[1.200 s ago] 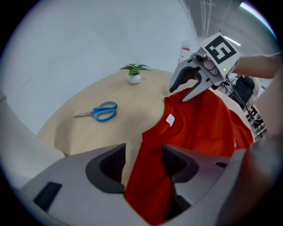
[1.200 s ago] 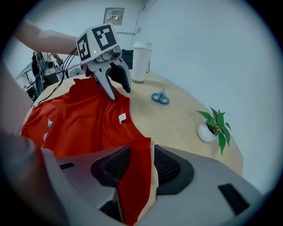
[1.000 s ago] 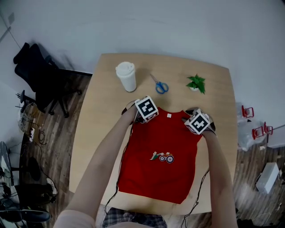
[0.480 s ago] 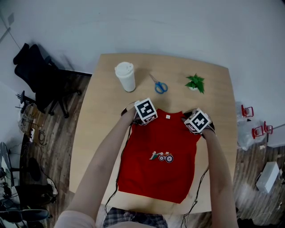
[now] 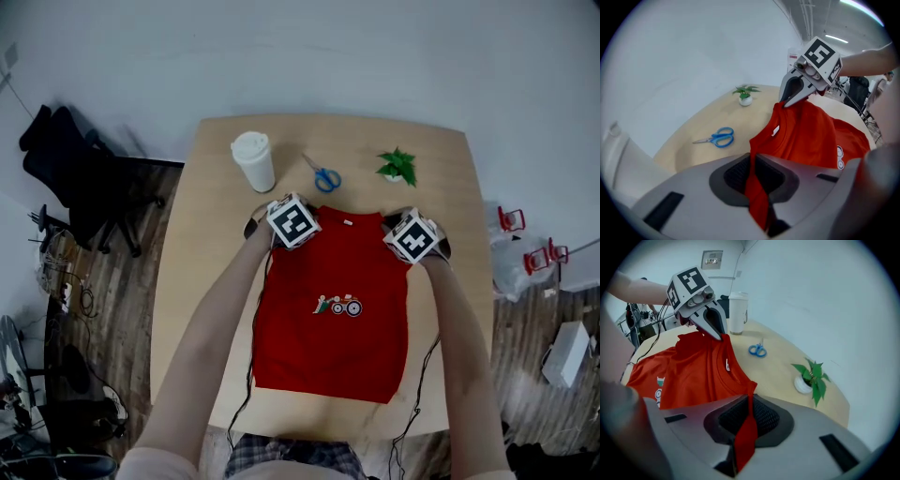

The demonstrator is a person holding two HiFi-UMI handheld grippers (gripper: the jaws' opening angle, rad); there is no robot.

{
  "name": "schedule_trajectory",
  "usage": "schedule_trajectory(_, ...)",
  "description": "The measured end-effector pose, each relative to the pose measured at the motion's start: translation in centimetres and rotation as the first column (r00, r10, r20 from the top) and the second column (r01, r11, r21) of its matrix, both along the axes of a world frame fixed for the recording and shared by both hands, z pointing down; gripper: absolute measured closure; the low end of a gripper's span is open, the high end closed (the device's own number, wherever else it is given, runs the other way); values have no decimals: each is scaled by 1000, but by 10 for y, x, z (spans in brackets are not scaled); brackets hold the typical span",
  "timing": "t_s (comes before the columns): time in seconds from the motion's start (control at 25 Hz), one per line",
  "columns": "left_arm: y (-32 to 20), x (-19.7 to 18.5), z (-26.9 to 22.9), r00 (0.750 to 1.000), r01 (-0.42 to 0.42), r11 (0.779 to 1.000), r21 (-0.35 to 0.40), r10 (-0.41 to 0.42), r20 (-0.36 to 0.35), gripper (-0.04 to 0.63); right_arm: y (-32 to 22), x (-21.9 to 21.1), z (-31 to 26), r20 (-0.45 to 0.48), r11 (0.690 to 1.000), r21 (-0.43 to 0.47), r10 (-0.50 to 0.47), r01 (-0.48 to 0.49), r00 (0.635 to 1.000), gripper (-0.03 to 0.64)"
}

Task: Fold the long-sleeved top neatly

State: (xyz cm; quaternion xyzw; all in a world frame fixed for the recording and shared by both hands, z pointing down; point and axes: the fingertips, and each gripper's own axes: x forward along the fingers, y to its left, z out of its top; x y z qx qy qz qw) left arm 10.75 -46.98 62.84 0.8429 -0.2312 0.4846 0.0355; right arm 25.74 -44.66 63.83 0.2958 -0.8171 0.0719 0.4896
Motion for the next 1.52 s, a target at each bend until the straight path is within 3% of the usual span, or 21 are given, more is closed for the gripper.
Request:
schedule_trajectory(0.08, -5, 6, -20, 1000, -1, 999, 41, 2, -24, 561, -5, 4, -16, 4, 999, 44, 23, -23, 1000, 577)
schedule_trajectory(0.24, 13, -1, -41, 999, -17, 999, 42, 19, -34, 561, 12, -1, -48, 39, 997, 78, -6, 3, 999, 577)
schedule_trajectory(0.76, 148, -22, -75, 985, -91, 996, -4, 89, -150, 561, 149, -26, -93, 83, 993, 69, -101, 95, 991, 577)
schedule_trajectory(1.0, 216, -25, -75, 975, -176, 984, 10, 176, -134, 561, 212, -37, -93, 62, 989, 54, -138, 135, 988, 577)
schedule_trajectory(1.52, 349, -36, -56, 950, -303, 950, -78, 295, -107, 561, 346, -47, -62, 29, 977, -57, -205, 206, 978, 577)
